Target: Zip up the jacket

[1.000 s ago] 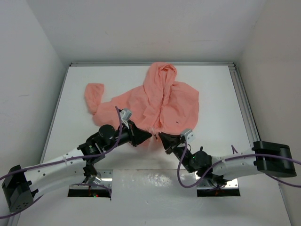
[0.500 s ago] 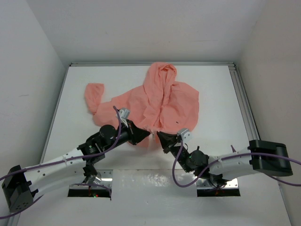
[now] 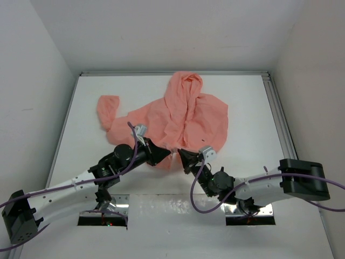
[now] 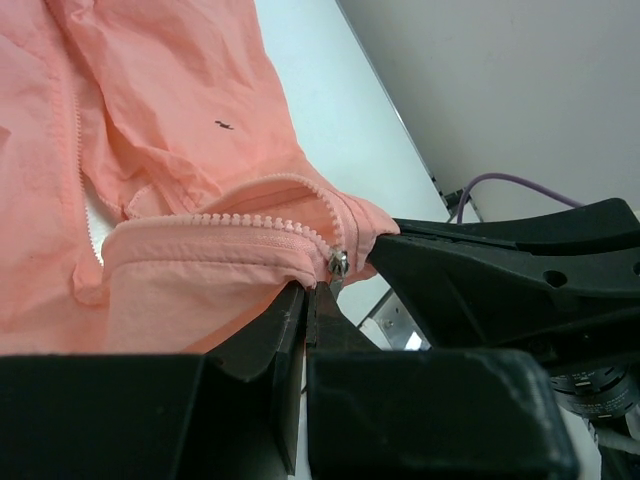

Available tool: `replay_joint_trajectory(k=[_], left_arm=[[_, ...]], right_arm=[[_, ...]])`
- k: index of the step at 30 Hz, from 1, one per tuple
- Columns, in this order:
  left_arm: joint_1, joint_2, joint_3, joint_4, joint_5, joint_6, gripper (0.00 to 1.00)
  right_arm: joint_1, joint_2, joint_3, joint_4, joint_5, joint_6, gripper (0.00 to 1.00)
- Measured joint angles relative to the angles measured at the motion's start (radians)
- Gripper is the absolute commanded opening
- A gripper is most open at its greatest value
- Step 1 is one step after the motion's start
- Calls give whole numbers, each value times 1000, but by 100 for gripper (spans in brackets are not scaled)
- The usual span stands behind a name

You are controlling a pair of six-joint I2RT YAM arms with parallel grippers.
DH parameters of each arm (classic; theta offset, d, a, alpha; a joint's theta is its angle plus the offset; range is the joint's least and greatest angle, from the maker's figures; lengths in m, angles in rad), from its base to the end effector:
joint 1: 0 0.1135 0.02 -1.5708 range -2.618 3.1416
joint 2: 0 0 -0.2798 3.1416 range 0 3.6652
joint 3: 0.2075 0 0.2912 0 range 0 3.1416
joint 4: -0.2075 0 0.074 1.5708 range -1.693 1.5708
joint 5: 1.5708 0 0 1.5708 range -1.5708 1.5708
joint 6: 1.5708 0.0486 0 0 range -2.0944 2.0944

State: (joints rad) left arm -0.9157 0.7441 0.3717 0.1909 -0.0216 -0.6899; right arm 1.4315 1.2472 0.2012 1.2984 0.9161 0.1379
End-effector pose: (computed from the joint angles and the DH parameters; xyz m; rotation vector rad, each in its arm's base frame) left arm 0.1361 -0.1754 0.2331 0.1970 1.8888 -1.1238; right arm 0.0696 0.2185 0.1881 -0.1164 1.4497 0.6909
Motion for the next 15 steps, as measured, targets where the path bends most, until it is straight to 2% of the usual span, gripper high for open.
replay_joint_trajectory(k=[15], left_arm=[[0,-13,-32,46,111,4,0]], right_arm=[[0,-37,2,-10,-39,34,0]])
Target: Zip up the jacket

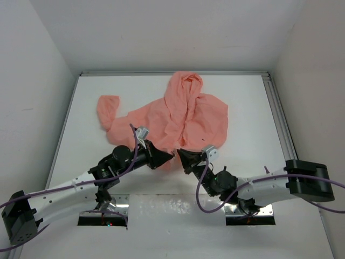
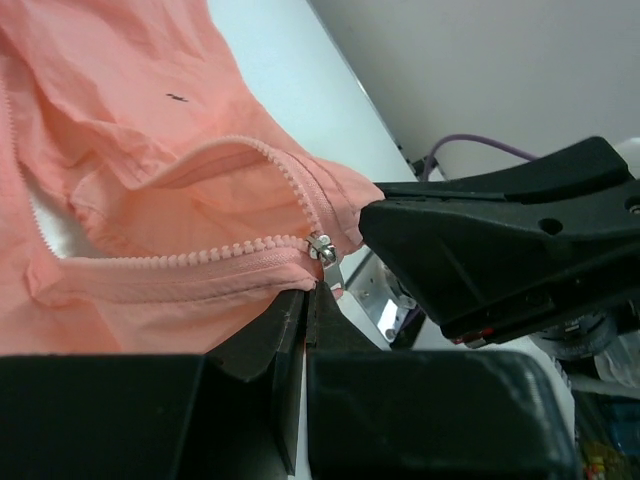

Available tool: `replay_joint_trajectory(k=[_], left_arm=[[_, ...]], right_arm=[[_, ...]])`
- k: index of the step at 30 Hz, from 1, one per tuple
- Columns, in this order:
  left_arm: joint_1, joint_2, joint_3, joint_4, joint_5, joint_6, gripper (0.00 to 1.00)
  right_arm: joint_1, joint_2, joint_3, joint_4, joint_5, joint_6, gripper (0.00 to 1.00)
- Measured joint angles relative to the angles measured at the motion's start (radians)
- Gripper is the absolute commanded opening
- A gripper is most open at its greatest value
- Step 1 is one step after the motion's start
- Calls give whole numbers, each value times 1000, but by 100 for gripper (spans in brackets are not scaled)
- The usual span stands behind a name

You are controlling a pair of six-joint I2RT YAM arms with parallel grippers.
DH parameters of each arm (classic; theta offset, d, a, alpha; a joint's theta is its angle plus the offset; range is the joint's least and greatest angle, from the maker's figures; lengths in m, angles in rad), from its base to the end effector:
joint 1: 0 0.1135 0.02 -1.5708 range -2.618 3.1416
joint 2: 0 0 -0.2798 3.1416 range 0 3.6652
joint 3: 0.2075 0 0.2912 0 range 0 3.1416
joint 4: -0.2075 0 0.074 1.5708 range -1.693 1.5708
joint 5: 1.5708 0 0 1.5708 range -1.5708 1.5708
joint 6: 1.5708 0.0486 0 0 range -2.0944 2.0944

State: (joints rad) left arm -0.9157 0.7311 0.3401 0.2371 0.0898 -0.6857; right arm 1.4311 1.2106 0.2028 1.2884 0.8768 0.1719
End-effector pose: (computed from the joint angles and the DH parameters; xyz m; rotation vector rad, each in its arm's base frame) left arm 0.1299 -0.1763 0.2284 0.2898 1.8735 -1.2245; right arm 0.0684 0.2178 0.1955 -0.1039 1.4325 0.7662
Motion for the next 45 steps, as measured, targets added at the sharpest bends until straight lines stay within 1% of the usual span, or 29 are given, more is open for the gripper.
replay_joint_trajectory(k=[4,9,15,23,29,37,45], left_arm=[[0,0,0,28,43,0,0],[0,-20,-13,44,81,0,0],[0,-62,-29,67,134,-9,0],[0,-86,-54,96,169,-40,0],[0,-117,-120,111,160,-76,0],[0,-58,-118,122,146,-82,0],[0,-22,-84,71,97,-75,0]], right_arm=[[-3,-69,0,-53,-35,46,0],[-35,-143,0,-181,-94,145,0],[-48,-143,10,-316,-118,219,0],[-47,-138,54,-385,-145,248,0],[-47,-195,61,-461,-171,259,0],[-50,-222,76,-533,-178,270,0],[-64,-208,147,-627,-197,279,0]])
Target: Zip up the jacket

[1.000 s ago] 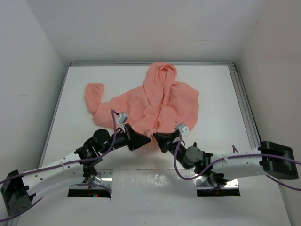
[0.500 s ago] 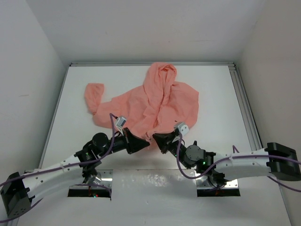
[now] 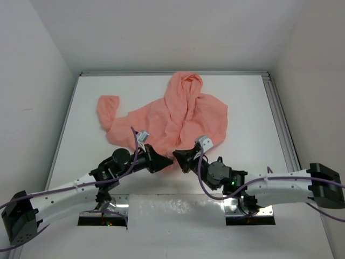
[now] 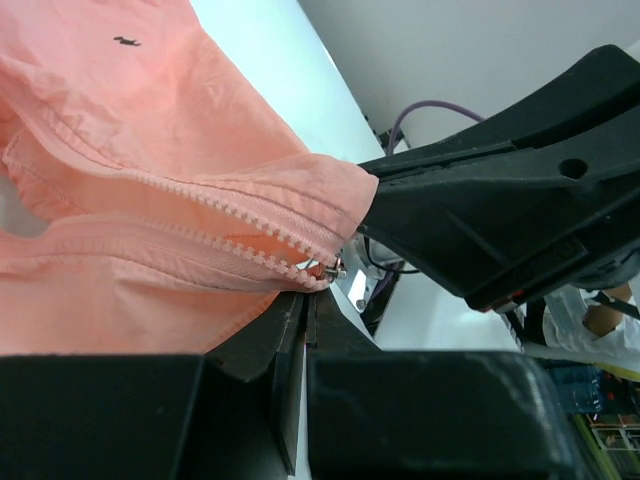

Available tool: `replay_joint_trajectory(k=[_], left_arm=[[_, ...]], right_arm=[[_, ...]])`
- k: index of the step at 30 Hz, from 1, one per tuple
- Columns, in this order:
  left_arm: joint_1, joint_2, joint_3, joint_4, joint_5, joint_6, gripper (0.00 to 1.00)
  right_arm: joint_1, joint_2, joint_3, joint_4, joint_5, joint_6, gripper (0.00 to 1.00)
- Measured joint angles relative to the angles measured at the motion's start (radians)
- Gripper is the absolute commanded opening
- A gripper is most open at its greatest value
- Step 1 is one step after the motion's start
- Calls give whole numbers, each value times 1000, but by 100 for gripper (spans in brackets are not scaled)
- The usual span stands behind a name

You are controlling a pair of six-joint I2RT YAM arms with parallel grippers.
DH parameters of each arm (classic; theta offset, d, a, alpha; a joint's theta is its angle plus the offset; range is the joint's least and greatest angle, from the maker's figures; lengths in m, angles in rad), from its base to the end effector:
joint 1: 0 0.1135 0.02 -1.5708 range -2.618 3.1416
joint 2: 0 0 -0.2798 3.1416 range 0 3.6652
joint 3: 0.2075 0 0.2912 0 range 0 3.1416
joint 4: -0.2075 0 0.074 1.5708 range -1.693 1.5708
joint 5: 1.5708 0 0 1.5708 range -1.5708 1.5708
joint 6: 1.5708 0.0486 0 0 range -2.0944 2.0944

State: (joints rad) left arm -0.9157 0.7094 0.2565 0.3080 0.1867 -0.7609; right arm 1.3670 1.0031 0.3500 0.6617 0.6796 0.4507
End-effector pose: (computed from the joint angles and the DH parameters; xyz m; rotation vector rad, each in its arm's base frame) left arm 0.1212 -0.1725 0.2074 0.3035 1.9026 -1.3548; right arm 0.0793 0.2329 0.2249 -0.1888 1.6251 0.8912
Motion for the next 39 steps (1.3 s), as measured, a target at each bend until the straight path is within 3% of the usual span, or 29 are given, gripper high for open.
replay_joint_trajectory(k=[6,12,20,36,39], left_arm=[[1,41,24,21,-10,2,0],[12,27,26,27,-38,2,0],[13,26,7,2,-18,0,0],[12,109,-70,108,43,-10,0],[12,109,-89,119,67,-21,0]], right_arm=[[-50,41,85,-106,-15,30,0],[-185,142,153,-204,-135,141,0],[-193,142,205,-335,-186,179,0],[-194,121,306,-701,-208,240,0],[-195,100,306,-760,-217,263,35]])
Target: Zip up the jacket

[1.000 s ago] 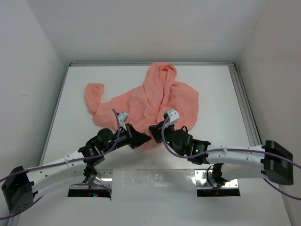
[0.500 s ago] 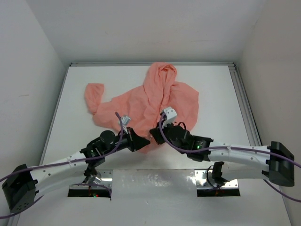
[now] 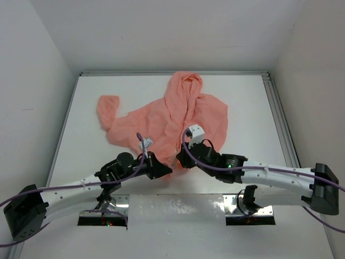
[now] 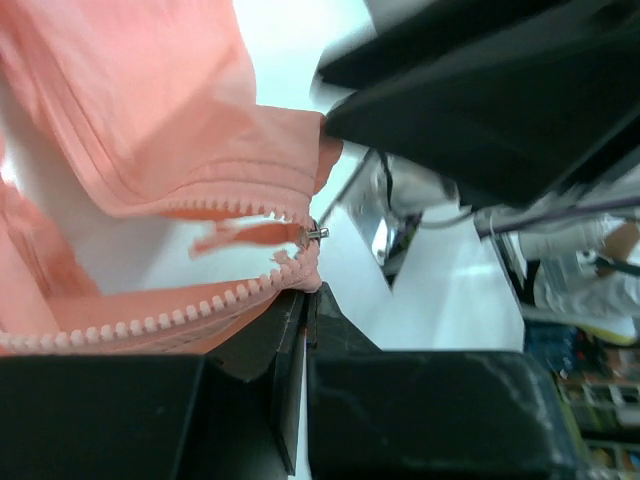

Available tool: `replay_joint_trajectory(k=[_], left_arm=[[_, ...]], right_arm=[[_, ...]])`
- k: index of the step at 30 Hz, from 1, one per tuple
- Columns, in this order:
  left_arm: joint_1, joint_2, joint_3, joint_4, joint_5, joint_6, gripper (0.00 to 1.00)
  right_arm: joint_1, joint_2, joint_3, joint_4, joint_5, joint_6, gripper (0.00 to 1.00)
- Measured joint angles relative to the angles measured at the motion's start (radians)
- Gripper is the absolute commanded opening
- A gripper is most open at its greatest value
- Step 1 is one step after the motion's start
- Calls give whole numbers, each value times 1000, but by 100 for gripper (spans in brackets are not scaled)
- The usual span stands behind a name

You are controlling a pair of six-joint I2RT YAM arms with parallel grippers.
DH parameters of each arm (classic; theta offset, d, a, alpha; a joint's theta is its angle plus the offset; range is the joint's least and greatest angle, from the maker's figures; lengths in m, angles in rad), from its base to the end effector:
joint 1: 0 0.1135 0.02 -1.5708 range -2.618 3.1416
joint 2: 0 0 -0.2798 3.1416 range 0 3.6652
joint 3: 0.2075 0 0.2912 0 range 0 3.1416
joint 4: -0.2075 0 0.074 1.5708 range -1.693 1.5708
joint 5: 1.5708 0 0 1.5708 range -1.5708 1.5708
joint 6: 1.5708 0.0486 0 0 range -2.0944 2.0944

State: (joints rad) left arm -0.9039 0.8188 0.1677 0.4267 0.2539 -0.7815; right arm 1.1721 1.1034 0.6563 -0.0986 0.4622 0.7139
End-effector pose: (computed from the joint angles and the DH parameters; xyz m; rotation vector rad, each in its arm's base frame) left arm 0.1202 -0.1725 0.1659 0.3289 2.0045 -1.3746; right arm 0.1276 0.2471 0.2332 -0.2066 2.1135 0.6678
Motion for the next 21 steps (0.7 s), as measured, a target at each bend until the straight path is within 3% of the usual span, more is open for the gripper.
replay_joint_trajectory(k=[1,4,8,9,10,11,12,17,19,21], left_arm=[[-1,-5,-14,2,12,-11,0],[-1,-13,-55,-7,51,-36,0],[1,-6,-86,15,84,-71,0],[2,5,-88,23,98,-82,0],[2,18,-88,33,111,-89,0],[2,29,-88,42,120,-95,0],[2,40,-88,52,129,-104,0],[5,89,-98,119,170,-143,0],[8,108,-106,143,182,-160,0],[10,127,-111,169,197,-177,0]], right_arm=[[-4,-16,0,-20,-2,3,49],[-17,-72,4,-86,-36,6,64],[-19,-156,3,-153,-134,19,66],[-19,-179,-3,-155,-158,24,57],[-19,-206,-17,-152,-182,29,40],[-17,-236,-37,-145,-208,33,6],[-14,-266,-61,-139,-242,42,0],[42,-304,-204,-34,-335,96,0],[69,-267,-232,-8,-340,107,20],[97,-234,-247,22,-333,108,33]])
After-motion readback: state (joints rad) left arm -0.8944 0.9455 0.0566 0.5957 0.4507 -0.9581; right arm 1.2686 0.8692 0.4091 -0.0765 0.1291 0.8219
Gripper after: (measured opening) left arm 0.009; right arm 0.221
